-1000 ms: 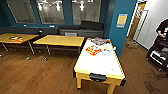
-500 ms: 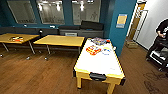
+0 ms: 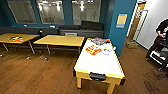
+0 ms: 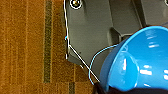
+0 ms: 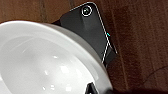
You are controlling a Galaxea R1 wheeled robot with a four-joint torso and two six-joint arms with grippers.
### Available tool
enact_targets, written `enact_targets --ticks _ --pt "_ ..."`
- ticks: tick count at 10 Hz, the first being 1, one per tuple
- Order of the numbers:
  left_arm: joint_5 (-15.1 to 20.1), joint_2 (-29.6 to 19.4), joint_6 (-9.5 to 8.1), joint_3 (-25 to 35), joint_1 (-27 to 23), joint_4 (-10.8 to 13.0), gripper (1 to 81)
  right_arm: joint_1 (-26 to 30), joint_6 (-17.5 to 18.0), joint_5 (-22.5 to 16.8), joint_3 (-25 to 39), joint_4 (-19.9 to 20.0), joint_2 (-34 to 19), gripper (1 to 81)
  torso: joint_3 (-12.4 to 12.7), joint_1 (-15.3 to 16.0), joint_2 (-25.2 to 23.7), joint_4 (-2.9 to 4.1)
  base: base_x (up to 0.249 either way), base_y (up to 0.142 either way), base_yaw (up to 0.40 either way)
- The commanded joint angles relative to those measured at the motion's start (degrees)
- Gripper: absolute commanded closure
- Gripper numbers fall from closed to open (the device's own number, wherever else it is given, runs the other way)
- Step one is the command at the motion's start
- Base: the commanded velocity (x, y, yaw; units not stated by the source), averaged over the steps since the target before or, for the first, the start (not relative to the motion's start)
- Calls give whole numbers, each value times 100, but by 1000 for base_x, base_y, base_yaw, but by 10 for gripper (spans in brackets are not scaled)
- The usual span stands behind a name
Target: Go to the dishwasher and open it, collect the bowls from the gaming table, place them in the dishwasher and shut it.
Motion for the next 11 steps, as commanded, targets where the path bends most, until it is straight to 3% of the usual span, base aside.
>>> enact_targets --ticks 1,7,11 --pt "344 -78 -1 -29 -166 57 811 177 -14 -299 30 -82 -155 811 0 0 0 0 0 0 0" --pt "335 -87 8 -29 -166 57 811 169 -14 -299 21 -91 -164 811 0 0 0 0 0 0 0" --pt "336 -70 -1 -29 -166 128 811 169 -14 -299 21 -99 -164 811 0 0 0 0 0 0 -260"
